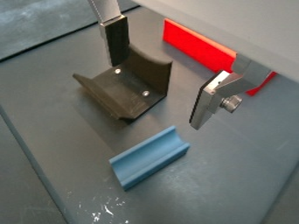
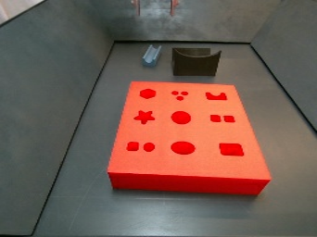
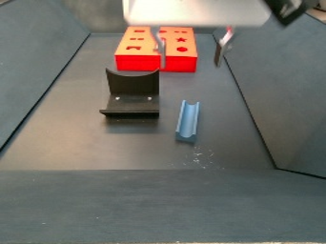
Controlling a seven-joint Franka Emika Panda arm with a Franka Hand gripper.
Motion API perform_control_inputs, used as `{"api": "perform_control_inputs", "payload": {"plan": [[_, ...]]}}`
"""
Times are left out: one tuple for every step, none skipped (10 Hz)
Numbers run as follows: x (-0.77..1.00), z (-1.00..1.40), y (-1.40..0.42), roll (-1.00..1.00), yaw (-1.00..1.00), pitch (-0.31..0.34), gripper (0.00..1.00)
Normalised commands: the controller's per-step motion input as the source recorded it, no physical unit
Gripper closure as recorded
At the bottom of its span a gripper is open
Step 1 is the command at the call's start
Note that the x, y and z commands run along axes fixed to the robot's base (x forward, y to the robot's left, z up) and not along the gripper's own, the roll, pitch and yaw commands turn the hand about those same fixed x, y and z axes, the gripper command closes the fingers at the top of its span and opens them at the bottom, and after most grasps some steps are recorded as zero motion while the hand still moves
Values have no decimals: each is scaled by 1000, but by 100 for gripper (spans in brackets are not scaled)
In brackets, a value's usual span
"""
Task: Pick up the arch object. Move up. Place the arch object on the fixture. Regrasp the arch object. Move to above the board. Insert the arch object.
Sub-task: Pick up the arch object.
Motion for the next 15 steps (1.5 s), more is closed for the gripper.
{"api": "perform_control_inputs", "payload": {"plan": [[474, -1000, 0, 26, -54, 0, 0], [569, -1000, 0, 59, -74, 0, 0], [537, -1000, 0, 94, -137, 0, 0], [226, -731, -26, 0, -94, -90, 0], [0, 0, 0, -10, 0, -11, 0], [0, -151, 0, 20, -17, 24, 0], [-80, -720, -229, 171, -134, 0, 0], [0, -734, -329, 137, -234, 13, 0], [0, -569, -309, 90, -323, 0, 0], [3, 0, 0, 0, -37, 0, 0], [0, -240, 0, 0, 0, -40, 0], [-280, -726, 0, 23, 0, -67, 0], [-329, -363, 0, 10, 0, -61, 0], [-137, 0, -3, 39, -66, 0, 0], [-60, 106, -3, 74, -177, 0, 0]]}}
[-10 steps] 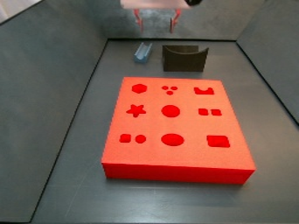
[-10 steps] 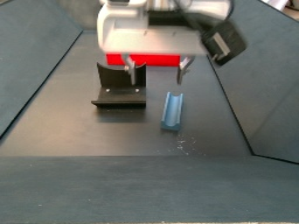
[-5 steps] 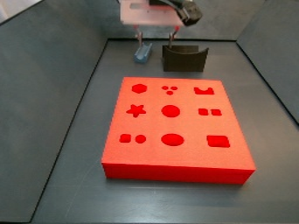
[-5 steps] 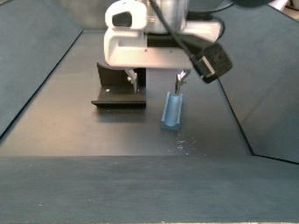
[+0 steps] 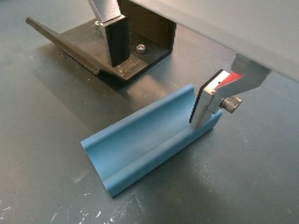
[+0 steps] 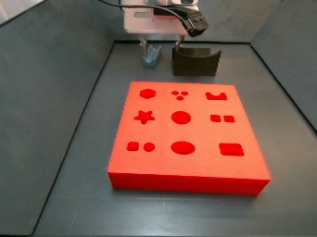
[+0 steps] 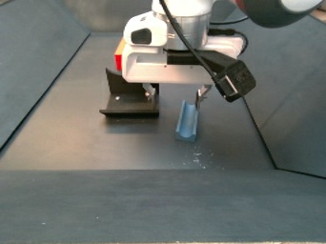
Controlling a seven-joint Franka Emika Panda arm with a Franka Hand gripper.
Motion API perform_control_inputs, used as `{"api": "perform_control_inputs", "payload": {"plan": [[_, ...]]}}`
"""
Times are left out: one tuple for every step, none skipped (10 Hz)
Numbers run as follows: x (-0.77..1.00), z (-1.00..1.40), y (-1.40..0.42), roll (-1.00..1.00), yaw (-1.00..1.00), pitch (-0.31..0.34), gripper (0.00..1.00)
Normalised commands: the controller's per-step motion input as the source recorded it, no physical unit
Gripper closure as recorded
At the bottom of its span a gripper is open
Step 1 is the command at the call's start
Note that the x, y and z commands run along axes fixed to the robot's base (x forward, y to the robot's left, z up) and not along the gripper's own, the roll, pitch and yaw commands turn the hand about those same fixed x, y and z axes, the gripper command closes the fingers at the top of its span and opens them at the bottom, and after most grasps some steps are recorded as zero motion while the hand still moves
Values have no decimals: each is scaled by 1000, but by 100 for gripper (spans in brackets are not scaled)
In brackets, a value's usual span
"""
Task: Pick up the arch object. Move up. Place the arch object on the fixture. Regrasp the arch object. Move to above the board. Insert the arch object.
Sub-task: Pick up the arch object.
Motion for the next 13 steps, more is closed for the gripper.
{"api": "perform_control_inputs", "payload": {"plan": [[-6, 157, -49, 97, -209, 7, 0], [0, 609, -214, 341, -254, 131, 0], [0, 409, -114, 267, -194, 90, 0], [0, 191, -146, 206, -186, 57, 0], [-37, -226, 0, 146, -157, 0, 0], [-151, -537, 0, 167, -109, 0, 0], [-140, -514, 3, 143, 0, 0, 0], [-17, -97, 23, 20, 0, 0, 0], [0, 0, 11, -13, 0, 0, 0], [-257, 34, 134, -71, 0, -59, 0], [-491, 0, 134, -13, 0, -67, 0], [-134, 0, 0, 0, 0, -4, 0], [-111, -57, 0, 11, -29, 0, 0]]}}
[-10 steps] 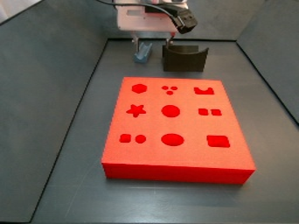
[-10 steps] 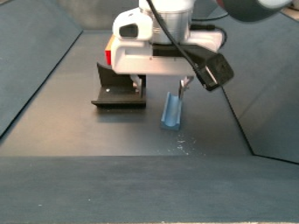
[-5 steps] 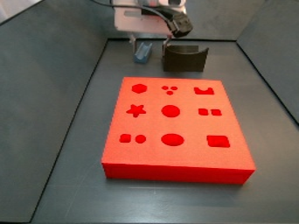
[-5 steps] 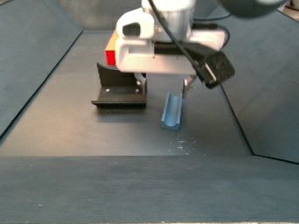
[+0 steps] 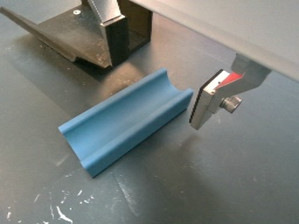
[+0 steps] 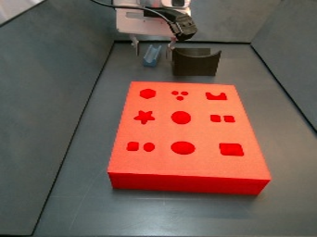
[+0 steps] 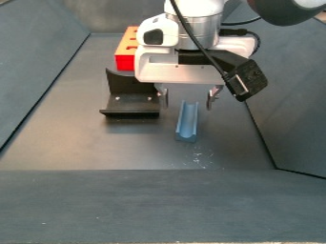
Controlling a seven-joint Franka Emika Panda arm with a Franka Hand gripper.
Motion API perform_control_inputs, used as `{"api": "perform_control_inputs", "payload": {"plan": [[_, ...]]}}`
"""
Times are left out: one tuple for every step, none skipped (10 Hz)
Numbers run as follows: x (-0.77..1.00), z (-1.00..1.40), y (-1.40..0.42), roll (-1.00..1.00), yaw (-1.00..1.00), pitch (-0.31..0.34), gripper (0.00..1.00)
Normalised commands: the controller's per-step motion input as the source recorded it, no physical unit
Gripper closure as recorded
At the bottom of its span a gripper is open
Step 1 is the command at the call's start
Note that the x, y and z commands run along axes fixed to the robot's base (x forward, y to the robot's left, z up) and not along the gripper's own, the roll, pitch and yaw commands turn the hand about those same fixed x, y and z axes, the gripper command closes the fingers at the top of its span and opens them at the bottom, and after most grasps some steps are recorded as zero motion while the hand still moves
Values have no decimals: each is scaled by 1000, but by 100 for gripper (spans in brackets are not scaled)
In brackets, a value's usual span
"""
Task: Pick up the arch object. Move up. Place the arch object on the fixture. Regrasp the arch object. Move to above the board. Insert the arch object.
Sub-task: Pick up the arch object.
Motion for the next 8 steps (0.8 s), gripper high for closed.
{"api": "perform_control_inputs", "payload": {"plan": [[-114, -94, -131, 70, -57, 0, 0], [0, -146, -29, 14, -71, 0, 0], [-26, -257, 0, 0, -69, 0, 0], [-49, -194, 0, 0, -23, -1, 0], [-143, -14, 66, -30, 0, 0, 0], [-240, -29, 97, -20, 0, 0, 0], [0, 0, 0, 0, 0, 0, 100], [0, 0, 0, 0, 0, 0, 100]]}}
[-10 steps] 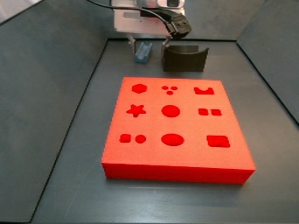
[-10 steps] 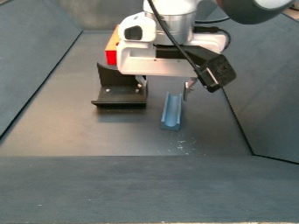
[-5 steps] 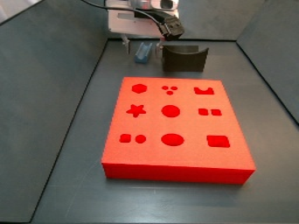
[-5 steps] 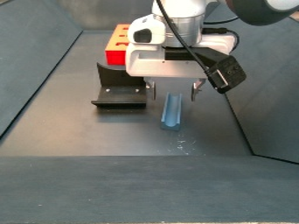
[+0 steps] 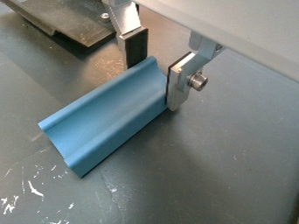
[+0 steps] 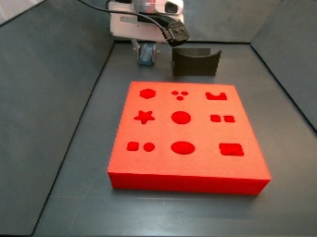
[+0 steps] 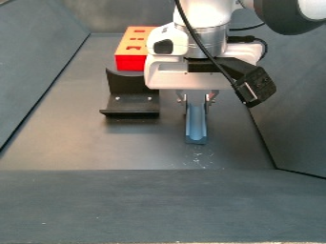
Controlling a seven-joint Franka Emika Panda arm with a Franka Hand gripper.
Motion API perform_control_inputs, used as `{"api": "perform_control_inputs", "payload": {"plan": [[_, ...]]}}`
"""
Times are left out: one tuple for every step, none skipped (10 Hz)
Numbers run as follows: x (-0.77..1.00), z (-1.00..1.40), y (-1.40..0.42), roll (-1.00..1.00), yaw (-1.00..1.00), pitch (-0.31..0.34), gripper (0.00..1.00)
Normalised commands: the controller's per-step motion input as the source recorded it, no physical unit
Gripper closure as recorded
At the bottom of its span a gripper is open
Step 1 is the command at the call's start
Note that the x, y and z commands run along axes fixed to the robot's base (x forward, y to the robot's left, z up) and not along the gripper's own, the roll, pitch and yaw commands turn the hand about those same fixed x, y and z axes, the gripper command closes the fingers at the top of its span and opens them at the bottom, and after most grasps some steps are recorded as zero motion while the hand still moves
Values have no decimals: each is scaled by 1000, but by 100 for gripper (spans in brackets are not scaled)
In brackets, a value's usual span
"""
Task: Pick up the arch object. Move up. Place the arch object on the fixture. Regrasp the arch object. Move to above the board. Insert the arch object.
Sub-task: Pick up the arch object, then move up.
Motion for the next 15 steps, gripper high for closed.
{"api": "perform_control_inputs", "payload": {"plan": [[0, 0, 0, 0, 0, 0, 100], [0, 0, 0, 0, 0, 0, 100], [0, 0, 0, 0, 0, 0, 100], [0, 0, 0, 0, 0, 0, 100], [0, 0, 0, 0, 0, 0, 100], [0, 0, 0, 0, 0, 0, 100], [0, 0, 0, 0, 0, 0, 100], [0, 0, 0, 0, 0, 0, 100], [0, 0, 0, 0, 0, 0, 100], [0, 0, 0, 0, 0, 0, 100], [0, 0, 0, 0, 0, 0, 100], [0, 833, 0, 0, 0, 0, 100], [57, 843, 11, 7, -37, -17, 100], [18, 707, 0, -7, -35, 18, 100], [11, 622, -1, -14, -32, 31, 100]]}}
